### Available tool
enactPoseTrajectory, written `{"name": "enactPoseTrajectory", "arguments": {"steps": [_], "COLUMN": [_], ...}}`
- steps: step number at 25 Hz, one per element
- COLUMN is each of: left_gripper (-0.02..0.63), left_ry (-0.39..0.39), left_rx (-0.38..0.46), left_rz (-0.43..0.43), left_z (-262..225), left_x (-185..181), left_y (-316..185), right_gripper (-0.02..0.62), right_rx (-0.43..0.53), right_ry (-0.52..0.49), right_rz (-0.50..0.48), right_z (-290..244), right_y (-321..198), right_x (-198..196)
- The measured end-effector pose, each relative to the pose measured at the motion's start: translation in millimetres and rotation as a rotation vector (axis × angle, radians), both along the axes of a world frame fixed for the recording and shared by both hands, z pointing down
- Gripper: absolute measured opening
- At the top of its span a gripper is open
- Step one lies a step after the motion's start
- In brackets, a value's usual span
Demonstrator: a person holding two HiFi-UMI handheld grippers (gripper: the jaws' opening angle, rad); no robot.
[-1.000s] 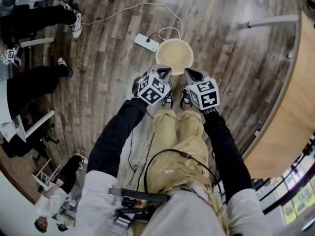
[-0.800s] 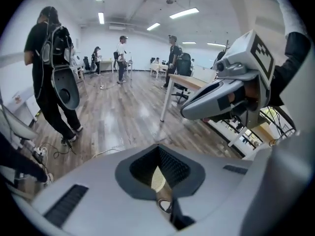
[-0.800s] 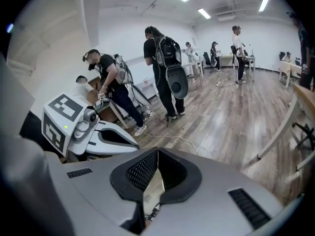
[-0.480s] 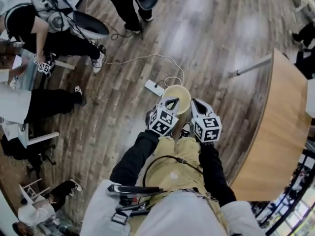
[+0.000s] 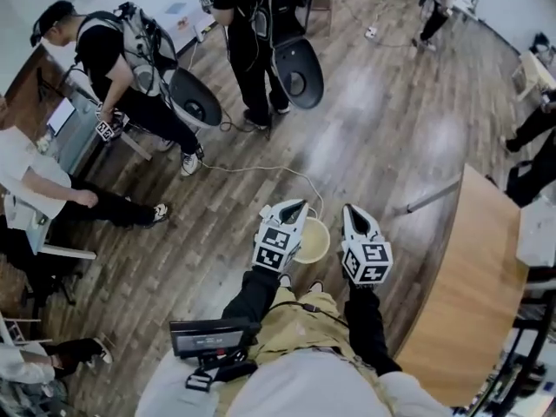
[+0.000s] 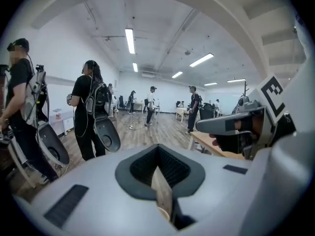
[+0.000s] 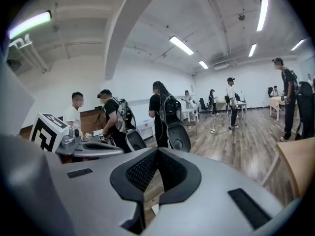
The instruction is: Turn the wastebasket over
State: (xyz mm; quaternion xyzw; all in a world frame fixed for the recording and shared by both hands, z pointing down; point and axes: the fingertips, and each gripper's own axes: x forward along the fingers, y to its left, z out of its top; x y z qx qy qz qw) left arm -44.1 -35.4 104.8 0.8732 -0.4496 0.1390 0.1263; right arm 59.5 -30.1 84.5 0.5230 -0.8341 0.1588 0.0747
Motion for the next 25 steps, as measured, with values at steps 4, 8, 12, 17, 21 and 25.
{"name": "enactPoseTrajectory", "arguments": {"steps": [4, 8, 12, 17, 21, 25], "left_gripper": [0.000, 0.000, 0.002, 0.002, 0.000, 0.002], "left_ry": [0.030, 0.055, 0.088, 0.099, 0.116, 0.121], "left_rx": [0.089, 0.150, 0.232, 0.297, 0.340, 0.356], "left_rz": [-0.023, -0.049, -0.061, -0.065, -0.072, -0.061], "left_z": [-60.5, -103.8, -139.9, -167.8, -185.8, -196.6], "left_x": [-10.9, -8.8, -4.7, -3.9, 1.2, -0.4], "left_y": [-5.4, -14.4, -16.2, -25.1, -28.4, -35.1], "right_gripper": [0.020, 0.020, 0.020, 0.020, 0.020, 0.020], "right_rx": [0.086, 0.183, 0.271, 0.314, 0.361, 0.377], "right_ry": [-0.039, -0.038, -0.016, -0.029, -0.021, -0.008], "right_rz": [-0.033, -0.034, -0.031, -0.024, -0.020, -0.004], "right_z": [-63.4, -114.3, -148.0, -171.3, -187.6, -194.4], "right_y": [-3.3, -7.3, -7.7, -16.2, -17.5, -22.0], "right_x": [-15.3, -18.3, -20.6, -21.4, -13.8, -14.1]}}
